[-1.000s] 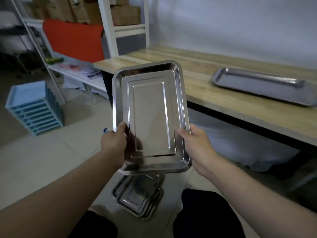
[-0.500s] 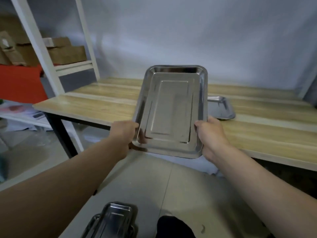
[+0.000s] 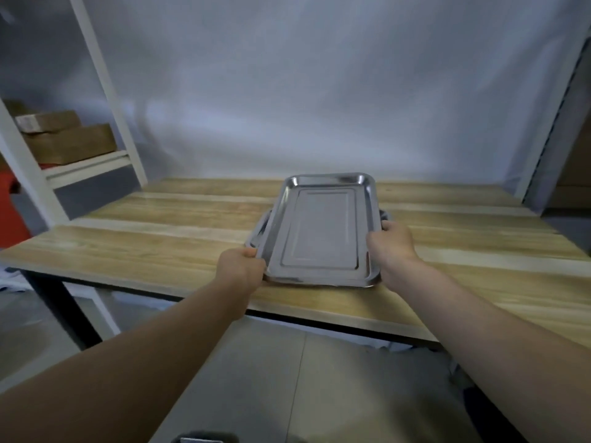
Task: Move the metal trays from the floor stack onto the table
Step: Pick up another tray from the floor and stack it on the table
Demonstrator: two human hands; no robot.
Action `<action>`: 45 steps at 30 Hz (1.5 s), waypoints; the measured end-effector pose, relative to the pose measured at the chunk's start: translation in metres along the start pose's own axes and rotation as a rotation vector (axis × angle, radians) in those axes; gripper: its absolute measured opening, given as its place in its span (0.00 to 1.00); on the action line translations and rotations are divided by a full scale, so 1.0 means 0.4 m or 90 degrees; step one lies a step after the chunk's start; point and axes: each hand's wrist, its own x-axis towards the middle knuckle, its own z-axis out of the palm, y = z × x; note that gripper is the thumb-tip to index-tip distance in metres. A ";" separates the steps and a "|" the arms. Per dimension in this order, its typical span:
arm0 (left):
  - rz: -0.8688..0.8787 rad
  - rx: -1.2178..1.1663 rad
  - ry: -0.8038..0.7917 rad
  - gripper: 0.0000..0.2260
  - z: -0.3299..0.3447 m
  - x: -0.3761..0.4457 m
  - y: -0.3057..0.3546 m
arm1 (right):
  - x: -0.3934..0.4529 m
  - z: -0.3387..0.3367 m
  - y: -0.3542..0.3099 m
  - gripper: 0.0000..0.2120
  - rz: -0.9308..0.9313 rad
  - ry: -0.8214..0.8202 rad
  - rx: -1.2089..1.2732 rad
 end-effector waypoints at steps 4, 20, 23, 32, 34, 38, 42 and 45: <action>-0.021 0.021 0.008 0.17 0.030 0.040 0.005 | 0.042 0.002 0.001 0.11 -0.004 -0.002 -0.065; 0.247 0.407 0.058 0.20 0.030 0.112 -0.098 | -0.018 0.142 -0.026 0.28 -0.389 -0.080 -0.547; 0.254 0.440 0.062 0.21 0.034 0.116 -0.111 | -0.040 0.220 -0.022 0.34 -0.391 -0.111 -0.595; 0.280 0.388 0.076 0.24 0.027 0.118 -0.119 | -0.044 0.261 -0.033 0.13 -0.323 -0.207 -0.630; 0.268 0.393 0.078 0.27 0.027 0.121 -0.124 | -0.036 0.237 -0.040 0.08 -0.309 -0.221 -0.659; 0.252 0.408 0.069 0.32 0.030 0.123 -0.126 | -0.014 0.161 -0.042 0.03 -0.291 -0.257 -0.692; 0.270 0.394 0.065 0.34 0.031 0.121 -0.127 | 0.005 0.081 -0.031 0.15 -0.288 -0.242 -0.711; 0.276 0.401 0.061 0.34 0.031 0.122 -0.126 | 0.024 0.045 -0.020 0.16 -0.298 -0.202 -0.758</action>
